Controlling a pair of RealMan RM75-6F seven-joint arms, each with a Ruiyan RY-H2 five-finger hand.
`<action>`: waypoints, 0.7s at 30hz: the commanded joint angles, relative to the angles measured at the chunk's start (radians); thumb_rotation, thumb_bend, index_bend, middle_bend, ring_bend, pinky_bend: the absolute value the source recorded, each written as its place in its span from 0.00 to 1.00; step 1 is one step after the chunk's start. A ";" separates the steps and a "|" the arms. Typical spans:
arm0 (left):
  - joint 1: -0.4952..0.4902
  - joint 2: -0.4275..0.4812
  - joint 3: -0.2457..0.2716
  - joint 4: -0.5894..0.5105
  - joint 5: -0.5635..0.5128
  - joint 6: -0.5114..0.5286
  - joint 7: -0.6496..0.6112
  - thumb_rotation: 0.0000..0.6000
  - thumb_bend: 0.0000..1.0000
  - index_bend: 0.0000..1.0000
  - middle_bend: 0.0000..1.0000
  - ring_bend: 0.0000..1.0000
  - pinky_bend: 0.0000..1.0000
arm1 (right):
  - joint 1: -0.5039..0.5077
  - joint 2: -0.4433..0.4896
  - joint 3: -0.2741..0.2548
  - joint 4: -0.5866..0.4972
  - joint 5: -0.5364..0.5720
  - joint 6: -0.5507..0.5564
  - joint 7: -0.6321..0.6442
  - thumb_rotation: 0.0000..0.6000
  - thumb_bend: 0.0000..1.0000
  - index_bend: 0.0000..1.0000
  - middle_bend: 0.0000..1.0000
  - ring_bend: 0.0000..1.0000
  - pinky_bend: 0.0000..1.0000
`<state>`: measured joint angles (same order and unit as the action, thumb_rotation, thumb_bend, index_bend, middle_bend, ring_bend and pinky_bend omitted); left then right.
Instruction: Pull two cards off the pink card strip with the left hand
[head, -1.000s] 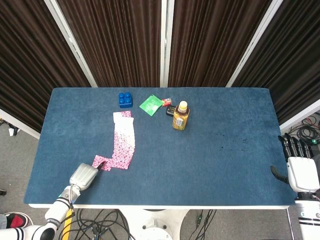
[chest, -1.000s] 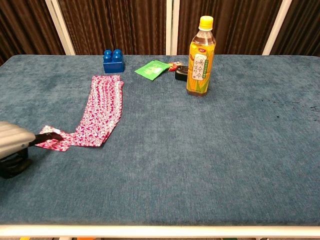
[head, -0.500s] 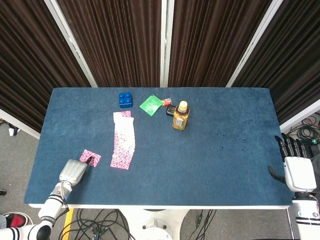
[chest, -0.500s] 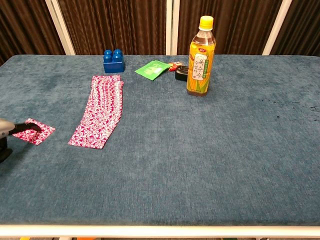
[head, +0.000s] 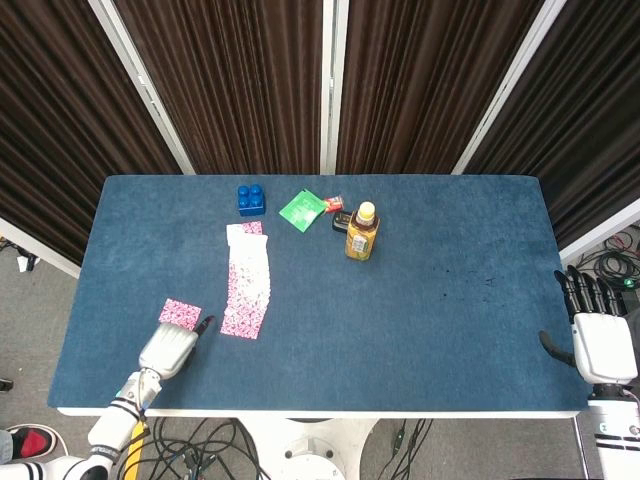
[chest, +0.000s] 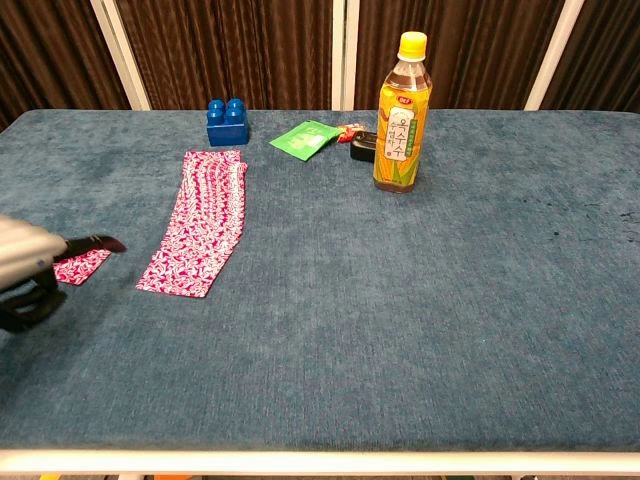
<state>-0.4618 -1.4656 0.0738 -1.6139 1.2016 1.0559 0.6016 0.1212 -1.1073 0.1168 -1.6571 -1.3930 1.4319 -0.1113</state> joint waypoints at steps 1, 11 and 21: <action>-0.008 -0.023 0.002 0.007 -0.001 -0.018 0.005 1.00 0.60 0.09 0.86 0.89 0.95 | -0.001 0.000 -0.001 0.004 0.001 -0.001 0.004 1.00 0.18 0.00 0.00 0.00 0.00; -0.039 -0.091 -0.028 0.037 -0.002 -0.036 0.031 1.00 0.60 0.09 0.86 0.89 0.94 | -0.005 0.004 0.003 0.028 0.008 -0.002 0.044 1.00 0.17 0.00 0.00 0.00 0.00; -0.057 -0.102 -0.013 0.040 -0.076 -0.084 0.088 1.00 0.60 0.09 0.86 0.89 0.93 | -0.009 0.005 0.002 0.052 0.014 -0.008 0.076 1.00 0.18 0.00 0.00 0.00 0.00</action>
<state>-0.5149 -1.5677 0.0582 -1.5711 1.1328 0.9776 0.6829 0.1125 -1.1022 0.1191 -1.6055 -1.3788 1.4245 -0.0364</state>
